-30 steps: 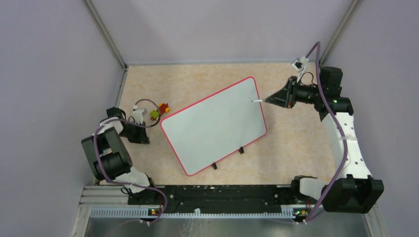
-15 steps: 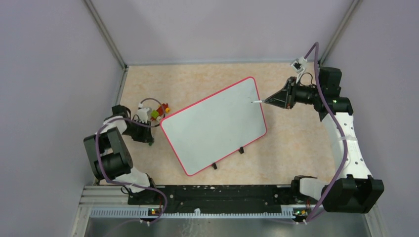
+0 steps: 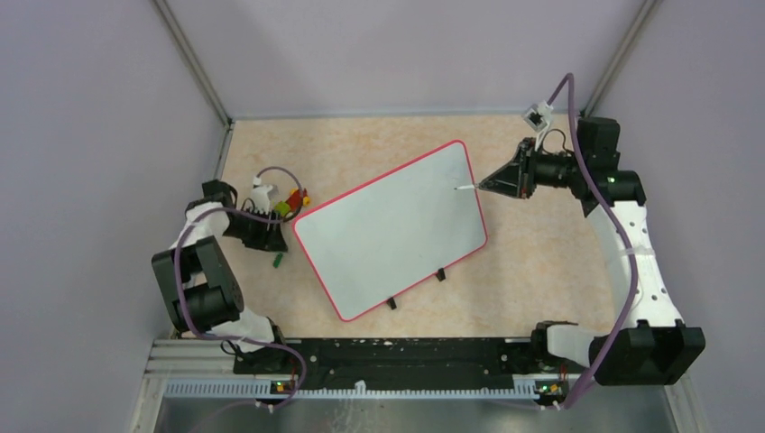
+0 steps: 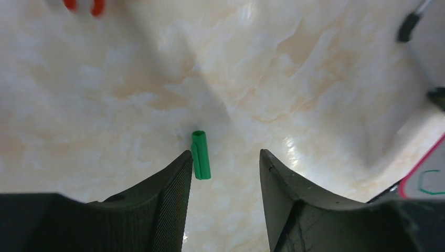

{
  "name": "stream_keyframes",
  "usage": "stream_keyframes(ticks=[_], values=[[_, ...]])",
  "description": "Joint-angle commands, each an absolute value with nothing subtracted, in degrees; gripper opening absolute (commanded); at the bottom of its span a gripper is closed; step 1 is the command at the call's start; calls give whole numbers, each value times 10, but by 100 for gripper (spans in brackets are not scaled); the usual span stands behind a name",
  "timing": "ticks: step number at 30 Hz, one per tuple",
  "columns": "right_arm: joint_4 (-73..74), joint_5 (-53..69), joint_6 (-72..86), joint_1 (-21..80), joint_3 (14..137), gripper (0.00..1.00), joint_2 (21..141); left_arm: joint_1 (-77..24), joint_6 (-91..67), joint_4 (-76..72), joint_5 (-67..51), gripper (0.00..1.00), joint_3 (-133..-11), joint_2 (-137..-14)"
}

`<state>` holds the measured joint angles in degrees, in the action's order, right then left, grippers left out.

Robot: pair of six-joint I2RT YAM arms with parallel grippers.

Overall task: Write a sentence on the whiteboard
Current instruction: Place the pen cap at the center of the board, then hold the whiteboard on the whiteboard stand.

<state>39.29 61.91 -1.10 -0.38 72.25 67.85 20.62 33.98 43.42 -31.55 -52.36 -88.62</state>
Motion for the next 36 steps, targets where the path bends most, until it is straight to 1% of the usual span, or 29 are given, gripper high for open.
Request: stream_keyframes(ticks=[1, 10, 13, 16, 18, 20, 22, 25, 29, 32, 36], values=[[437, 620, -70, 35, 799, 0, 693, 205, 328, 511, -423, 56, -614, -831], [483, 568, -98, 129, 885, 0, 734, 205, 309, 576, -488, 61, -717, -748], [492, 539, -102, 164, 898, 0, 741, 205, 309, 596, -518, 67, -753, -720], [525, 503, -116, 211, 928, 0, 753, 205, 292, 603, -557, 80, -786, -689], [543, 472, -130, 232, 946, 0, 760, 205, 279, 602, -570, 85, -809, -673], [555, 456, -137, 235, 956, 0, 763, 205, 273, 617, -588, 85, -847, -673], [558, 459, -137, 235, 951, 0, 755, 205, 300, 664, -633, 85, -881, -683], [519, 456, -122, 236, 912, 0, 728, 193, 355, 737, -681, 83, -909, -692], [479, 464, -101, 243, 879, 0, 718, 157, 334, 725, -665, 82, -879, -673], [486, 453, -100, 259, 898, 0, 738, 146, 301, 695, -637, 82, -857, -656], [530, 416, -141, 286, 936, 0, 767, 141, 297, 686, -634, 84, -839, -658]])
